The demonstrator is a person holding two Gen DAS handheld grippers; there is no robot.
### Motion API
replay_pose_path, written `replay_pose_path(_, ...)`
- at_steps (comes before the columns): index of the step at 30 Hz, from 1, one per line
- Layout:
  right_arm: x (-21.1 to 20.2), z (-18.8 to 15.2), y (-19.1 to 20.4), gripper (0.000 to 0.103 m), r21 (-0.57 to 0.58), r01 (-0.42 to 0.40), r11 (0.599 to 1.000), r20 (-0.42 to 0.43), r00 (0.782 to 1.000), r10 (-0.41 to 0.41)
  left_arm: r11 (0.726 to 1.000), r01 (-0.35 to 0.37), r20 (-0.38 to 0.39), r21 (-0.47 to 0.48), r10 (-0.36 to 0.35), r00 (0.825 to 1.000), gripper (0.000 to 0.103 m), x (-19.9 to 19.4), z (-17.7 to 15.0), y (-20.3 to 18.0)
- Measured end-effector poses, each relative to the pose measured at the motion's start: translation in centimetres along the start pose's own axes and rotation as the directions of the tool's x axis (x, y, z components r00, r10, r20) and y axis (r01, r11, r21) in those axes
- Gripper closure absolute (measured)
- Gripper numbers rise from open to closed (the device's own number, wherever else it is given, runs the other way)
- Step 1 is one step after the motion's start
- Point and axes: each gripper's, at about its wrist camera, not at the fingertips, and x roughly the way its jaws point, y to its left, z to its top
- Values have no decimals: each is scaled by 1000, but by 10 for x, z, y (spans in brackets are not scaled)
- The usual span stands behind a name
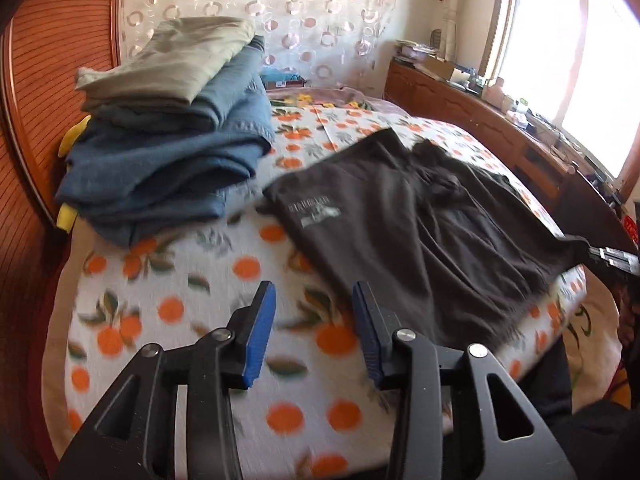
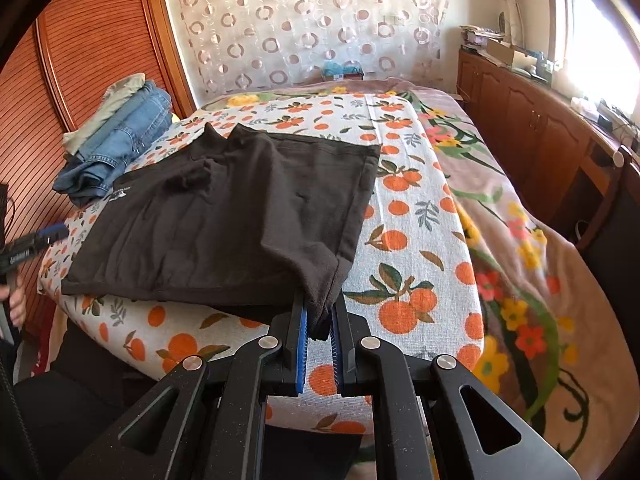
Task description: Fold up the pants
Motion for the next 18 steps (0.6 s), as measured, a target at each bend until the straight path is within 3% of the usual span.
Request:
replay_pose_path(3, 4, -2, 0, 93, 8, 4, 1000, -4, 1000, -4, 1000, -7, -7, -17, 7, 1000, 62, 19, 19, 7)
replay_pose_path(9, 14, -6, -3, 93, 8, 11, 1000, -16, 1000, -11, 998, -27, -25, 49, 29, 999, 62, 56, 44, -3)
replay_pose_path(18, 16, -7, -6, 93, 19, 5, 1000, 0, 1000, -5, 995, -85, -77, 48, 88, 993, 62, 98, 62, 12)
